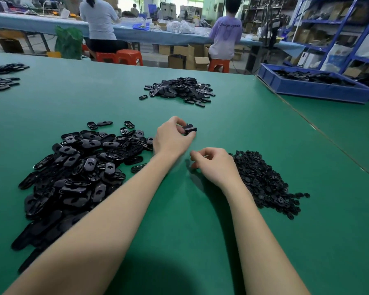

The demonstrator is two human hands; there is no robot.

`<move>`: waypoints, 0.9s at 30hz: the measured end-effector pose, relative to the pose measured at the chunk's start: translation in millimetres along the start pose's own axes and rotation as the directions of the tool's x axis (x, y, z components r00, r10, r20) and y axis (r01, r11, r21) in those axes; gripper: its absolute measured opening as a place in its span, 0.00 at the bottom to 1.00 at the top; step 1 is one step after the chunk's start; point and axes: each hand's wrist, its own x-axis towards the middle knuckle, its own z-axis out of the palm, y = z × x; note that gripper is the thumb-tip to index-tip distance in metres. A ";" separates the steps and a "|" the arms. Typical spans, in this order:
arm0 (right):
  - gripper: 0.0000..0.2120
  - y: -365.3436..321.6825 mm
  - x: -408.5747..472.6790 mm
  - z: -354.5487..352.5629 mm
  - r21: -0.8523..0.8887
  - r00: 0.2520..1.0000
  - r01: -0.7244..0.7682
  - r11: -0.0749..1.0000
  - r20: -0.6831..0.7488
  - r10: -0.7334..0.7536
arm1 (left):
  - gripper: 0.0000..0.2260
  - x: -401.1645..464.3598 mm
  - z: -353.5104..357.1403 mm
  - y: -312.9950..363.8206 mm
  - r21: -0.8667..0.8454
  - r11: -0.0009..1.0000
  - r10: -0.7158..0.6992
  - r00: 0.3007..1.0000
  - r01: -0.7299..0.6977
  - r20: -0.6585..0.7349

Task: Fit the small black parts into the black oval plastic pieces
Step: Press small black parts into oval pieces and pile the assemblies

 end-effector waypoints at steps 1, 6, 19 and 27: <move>0.15 -0.1 -0.4 -0.1 -0.002 1.000 0.001 1.000 0.001 -0.001 | 0.11 -12.2 -2.5 -3.1 -0.025 0.999 0.045 0.999 -0.045 0.000; 0.12 -0.5 -4.2 -1.2 -0.006 1.000 0.019 1.000 -0.002 -0.019 | 0.07 -45.8 -33.1 -13.0 -0.064 0.979 0.198 0.978 -0.195 0.059; 0.10 -7.2 -8.5 -1.8 -0.124 0.999 0.047 0.991 0.018 -0.045 | 0.07 -29.1 -138.0 -20.1 0.417 0.889 0.012 0.922 -0.187 0.386; 0.09 -9.0 -10.2 -2.1 -0.142 0.998 0.064 0.988 0.029 -0.061 | 0.08 -39.6 -119.2 -20.5 0.498 0.841 -0.031 0.899 -0.213 0.438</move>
